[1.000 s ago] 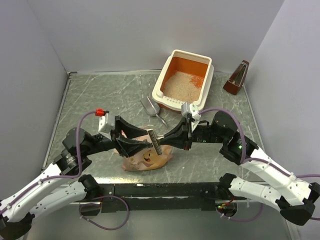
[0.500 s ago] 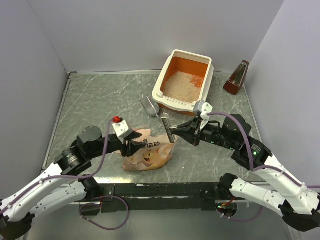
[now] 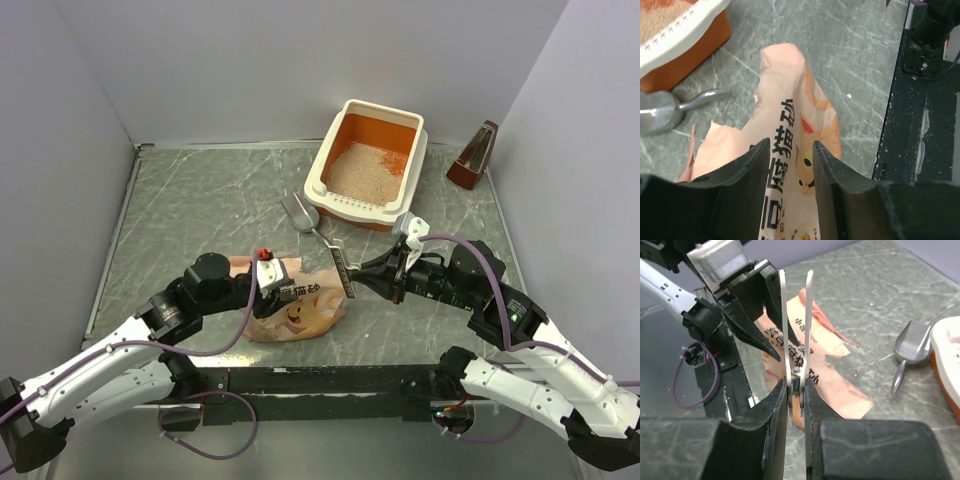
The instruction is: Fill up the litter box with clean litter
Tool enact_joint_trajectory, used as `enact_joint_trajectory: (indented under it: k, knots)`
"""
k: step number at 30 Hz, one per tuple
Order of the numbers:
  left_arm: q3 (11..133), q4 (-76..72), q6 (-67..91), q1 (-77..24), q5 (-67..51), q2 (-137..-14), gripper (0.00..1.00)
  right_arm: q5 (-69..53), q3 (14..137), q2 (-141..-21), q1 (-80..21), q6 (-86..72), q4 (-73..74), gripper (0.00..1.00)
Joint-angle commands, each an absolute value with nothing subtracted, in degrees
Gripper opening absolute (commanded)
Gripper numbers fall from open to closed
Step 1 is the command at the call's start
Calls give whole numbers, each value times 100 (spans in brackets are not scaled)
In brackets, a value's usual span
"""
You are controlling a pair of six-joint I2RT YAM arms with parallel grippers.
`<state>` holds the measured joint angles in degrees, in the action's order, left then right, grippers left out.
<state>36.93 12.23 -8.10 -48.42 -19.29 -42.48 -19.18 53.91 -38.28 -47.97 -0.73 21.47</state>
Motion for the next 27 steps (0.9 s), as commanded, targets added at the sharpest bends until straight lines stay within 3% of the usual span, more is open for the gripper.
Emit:
enact_joint_trajectory:
  k: [1, 9, 27]
  knots:
    - [3472, 502, -1431, -5009, -2171, -4157, 45, -2065, 5230, -3542, -4781, -281, 1951, 0]
    - [3436, 220, -1968, -5326, -1803, -4605, 50, -2328, 4887, -3323, -4781, -492, 1767, 0]
    - [3832, -194, -2444, -5388, -1362, -5862, 49, -2540, 4553, -3006, -4773, -492, 1687, 0]
